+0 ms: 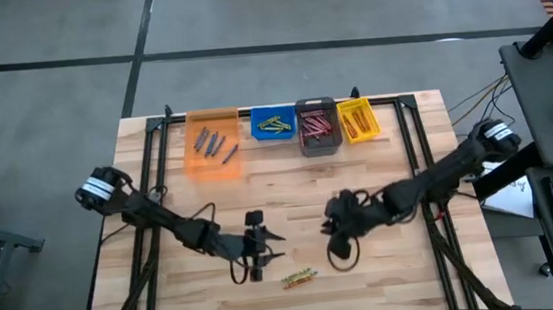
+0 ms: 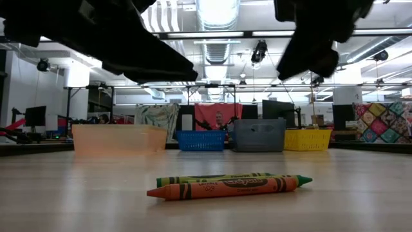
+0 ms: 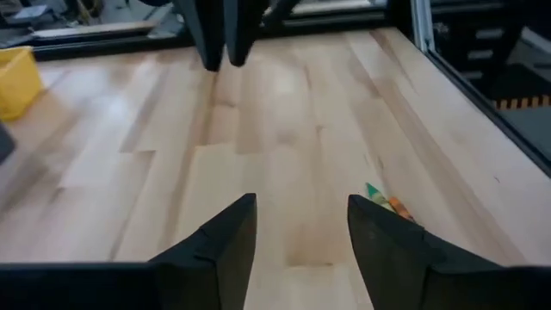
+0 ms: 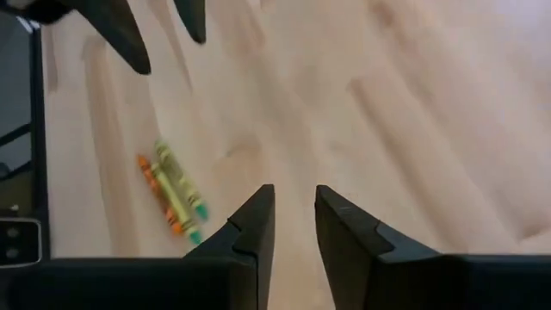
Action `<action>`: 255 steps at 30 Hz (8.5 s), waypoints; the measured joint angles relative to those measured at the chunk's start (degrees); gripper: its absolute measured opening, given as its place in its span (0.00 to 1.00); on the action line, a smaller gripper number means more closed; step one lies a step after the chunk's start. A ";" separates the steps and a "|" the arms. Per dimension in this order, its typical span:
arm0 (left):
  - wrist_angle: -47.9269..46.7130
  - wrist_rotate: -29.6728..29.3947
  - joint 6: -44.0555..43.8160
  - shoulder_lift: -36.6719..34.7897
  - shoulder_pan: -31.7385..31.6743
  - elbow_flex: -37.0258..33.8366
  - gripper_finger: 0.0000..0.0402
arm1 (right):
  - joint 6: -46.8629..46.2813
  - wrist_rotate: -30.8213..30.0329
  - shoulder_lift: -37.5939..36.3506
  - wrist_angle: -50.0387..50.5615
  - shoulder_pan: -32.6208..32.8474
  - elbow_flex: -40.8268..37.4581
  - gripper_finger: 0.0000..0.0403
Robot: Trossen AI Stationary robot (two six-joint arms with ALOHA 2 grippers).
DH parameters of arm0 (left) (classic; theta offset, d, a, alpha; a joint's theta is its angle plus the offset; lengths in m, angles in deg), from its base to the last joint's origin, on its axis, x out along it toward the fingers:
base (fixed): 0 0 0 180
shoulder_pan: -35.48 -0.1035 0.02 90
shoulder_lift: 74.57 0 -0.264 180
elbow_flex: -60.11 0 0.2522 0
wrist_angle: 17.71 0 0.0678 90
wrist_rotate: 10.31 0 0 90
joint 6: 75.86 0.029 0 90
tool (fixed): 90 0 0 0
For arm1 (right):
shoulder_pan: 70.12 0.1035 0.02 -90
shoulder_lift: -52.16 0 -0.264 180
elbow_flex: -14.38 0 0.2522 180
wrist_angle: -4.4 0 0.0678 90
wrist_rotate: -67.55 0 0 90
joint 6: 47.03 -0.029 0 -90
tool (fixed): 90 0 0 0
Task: Sort crayons
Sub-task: Put the green crayon into the blue bin
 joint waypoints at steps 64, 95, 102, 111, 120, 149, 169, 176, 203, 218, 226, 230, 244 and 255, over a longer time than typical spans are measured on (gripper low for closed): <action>-12.16 -10.65 -11.20 15.31 9.49 12.23 0.59 | -7.21 -2.04 25.44 -4.40 13.86 15.49 0.18; -5.70 -16.29 -15.14 24.60 10.54 12.42 0.57 | 1.61 -0.48 25.50 -18.75 18.38 8.59 0.13; -5.34 -15.43 -14.87 25.04 10.54 12.44 0.39 | 1.61 -0.52 25.50 -19.07 18.38 8.59 0.13; -5.23 -16.66 -16.06 25.06 10.54 12.42 0.07 | 1.61 -1.82 25.50 -19.08 18.38 8.59 0.13; -6.74 -21.74 -15.49 23.88 10.39 12.14 0.01 | 2.46 -2.21 25.50 -19.11 18.38 8.59 0.13; 44.02 -16.45 11.84 -5.41 15.77 -15.01 0.00 | 34.65 -24.65 25.55 -44.37 12.15 9.07 0.13; 55.08 -9.11 19.68 -3.00 15.77 -15.27 0.00 | 53.59 -16.63 25.55 -66.62 9.57 14.00 0.29; 54.84 -9.10 19.09 -3.03 15.77 -14.38 0.00 | 53.86 -13.37 25.55 -66.70 8.83 15.33 0.30; 54.01 -16.67 19.53 -3.03 15.55 -12.25 0.00 | 50.72 -7.45 25.52 -67.04 3.37 15.89 0.30; 54.26 -20.28 20.01 -3.15 15.07 -12.06 0.26 | 49.88 -7.91 24.90 -65.59 2.48 15.87 0.04; 53.32 -21.44 18.88 -6.78 10.14 -14.52 0.49 | 44.93 -10.91 15.61 -44.79 -3.05 15.85 0.04; 48.37 -21.20 18.51 -11.43 4.85 -16.63 0.49 | 41.97 -10.82 9.70 -30.17 -10.16 15.85 0.03; 10.91 13.44 7.19 -33.57 -34.72 -20.43 0.40 | 42.83 13.33 13.03 -26.23 -47.71 15.82 0.03; 9.91 16.07 5.78 -33.91 -40.91 -20.54 0.36 | 48.18 15.03 26.99 -19.93 -54.62 24.18 0.03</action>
